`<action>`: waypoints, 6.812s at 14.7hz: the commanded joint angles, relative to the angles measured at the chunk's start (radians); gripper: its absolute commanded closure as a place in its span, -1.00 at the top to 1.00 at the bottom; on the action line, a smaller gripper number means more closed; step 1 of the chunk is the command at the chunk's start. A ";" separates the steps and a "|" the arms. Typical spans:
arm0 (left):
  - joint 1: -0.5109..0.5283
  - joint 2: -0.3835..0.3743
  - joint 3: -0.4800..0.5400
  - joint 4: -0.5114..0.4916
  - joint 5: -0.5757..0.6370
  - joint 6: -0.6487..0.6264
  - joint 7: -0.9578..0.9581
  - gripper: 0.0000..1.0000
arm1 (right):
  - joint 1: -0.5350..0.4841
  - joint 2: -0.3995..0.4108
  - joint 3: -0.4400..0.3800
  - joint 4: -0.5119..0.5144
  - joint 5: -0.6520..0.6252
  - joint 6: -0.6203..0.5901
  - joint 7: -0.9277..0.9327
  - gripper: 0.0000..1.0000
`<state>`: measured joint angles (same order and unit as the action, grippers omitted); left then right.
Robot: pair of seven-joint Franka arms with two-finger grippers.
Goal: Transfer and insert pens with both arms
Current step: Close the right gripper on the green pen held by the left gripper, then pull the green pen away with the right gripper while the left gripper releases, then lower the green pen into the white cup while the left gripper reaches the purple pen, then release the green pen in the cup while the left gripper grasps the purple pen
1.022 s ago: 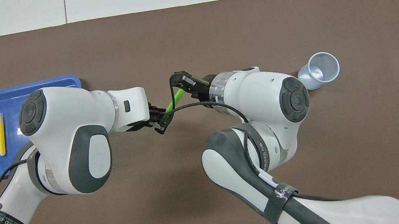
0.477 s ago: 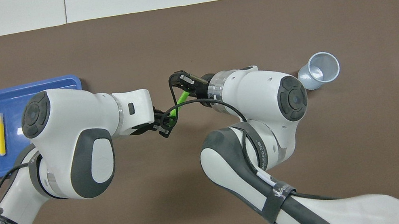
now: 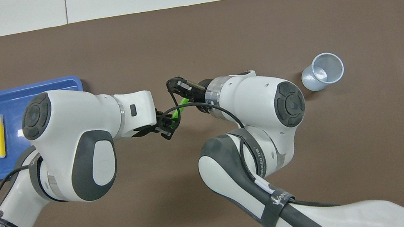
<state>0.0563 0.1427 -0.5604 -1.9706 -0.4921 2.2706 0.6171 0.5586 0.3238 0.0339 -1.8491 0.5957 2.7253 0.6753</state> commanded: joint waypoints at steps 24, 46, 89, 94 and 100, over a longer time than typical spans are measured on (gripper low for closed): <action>-0.009 -0.026 0.007 -0.016 -0.020 -0.003 -0.007 -1.00 | -0.034 -0.048 -0.008 -0.010 0.015 -0.076 -0.019 -0.83; 0.131 -0.040 0.016 -0.004 -0.007 -0.042 -0.060 1.00 | -0.204 -0.133 -0.015 -0.008 -0.124 -0.249 -0.160 -1.00; 0.459 -0.057 0.092 -0.043 0.526 -0.024 -0.612 0.80 | -0.586 -0.149 -0.012 -0.190 -0.448 0.016 -0.525 -1.00; 0.482 0.006 0.099 -0.070 0.592 0.073 -0.608 0.69 | -0.565 -0.147 -0.014 -0.197 -0.450 0.024 -0.502 -1.00; 0.505 0.075 0.097 -0.074 0.601 0.126 -0.606 0.69 | -0.575 -0.140 -0.014 -0.205 -0.471 0.044 -0.505 -1.00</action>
<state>0.5511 0.2187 -0.4553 -2.0369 0.0880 2.3770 0.0057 -0.0074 0.1766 0.0160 -2.0508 0.1622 2.7345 0.1444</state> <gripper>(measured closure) 0.154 0.819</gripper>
